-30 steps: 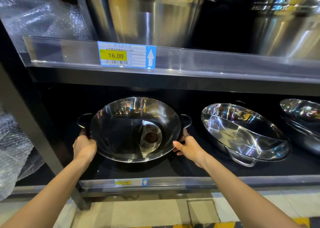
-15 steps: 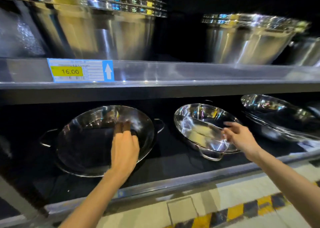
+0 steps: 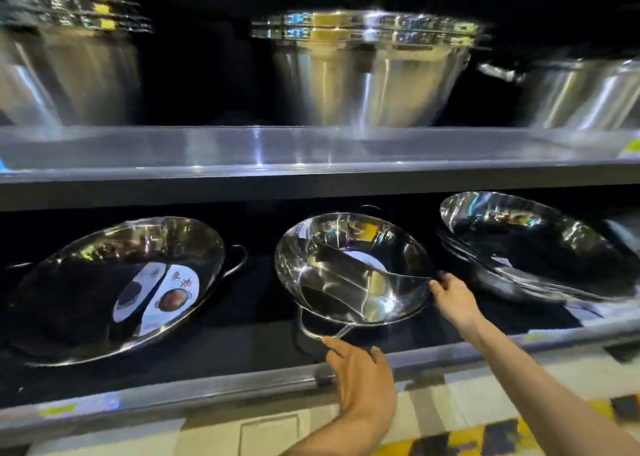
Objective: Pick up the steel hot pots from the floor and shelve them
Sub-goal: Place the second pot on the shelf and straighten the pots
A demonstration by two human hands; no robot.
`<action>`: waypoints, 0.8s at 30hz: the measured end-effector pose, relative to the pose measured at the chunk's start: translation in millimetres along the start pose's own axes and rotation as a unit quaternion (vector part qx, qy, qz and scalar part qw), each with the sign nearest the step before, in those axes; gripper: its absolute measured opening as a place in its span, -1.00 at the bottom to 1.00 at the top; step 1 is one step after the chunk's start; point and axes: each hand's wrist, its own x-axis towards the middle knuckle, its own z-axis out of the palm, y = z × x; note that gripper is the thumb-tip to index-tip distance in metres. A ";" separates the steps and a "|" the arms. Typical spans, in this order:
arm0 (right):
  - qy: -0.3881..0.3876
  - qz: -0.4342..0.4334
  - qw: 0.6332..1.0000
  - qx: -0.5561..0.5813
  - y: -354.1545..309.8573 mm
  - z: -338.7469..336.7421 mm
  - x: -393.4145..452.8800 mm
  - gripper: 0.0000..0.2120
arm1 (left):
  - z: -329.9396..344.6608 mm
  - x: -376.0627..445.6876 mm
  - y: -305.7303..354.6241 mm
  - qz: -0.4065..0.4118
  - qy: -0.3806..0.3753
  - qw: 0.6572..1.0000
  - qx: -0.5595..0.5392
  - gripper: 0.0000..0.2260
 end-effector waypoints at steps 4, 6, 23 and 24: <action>-0.003 0.015 0.999 0.048 3.4 5.5 -0.9 -0.55 | 22.8 6.3 10.6 -0.017 0.022 0.997 -0.068 -0.37; 0.015 0.014 0.997 0.069 4.4 6.5 -7.0 -0.57 | 31.3 13.6 15.5 -0.028 0.045 0.994 -0.093 -0.36; 0.009 0.062 0.979 0.193 15.1 14.3 -34.6 -0.56 | -3.5 71.4 -16.4 0.011 0.108 0.991 -0.074 -0.27; 0.001 0.074 0.975 0.209 19.2 15.4 -38.1 -0.59 | -13.7 79.6 -18.3 0.009 0.094 0.993 -0.070 -0.27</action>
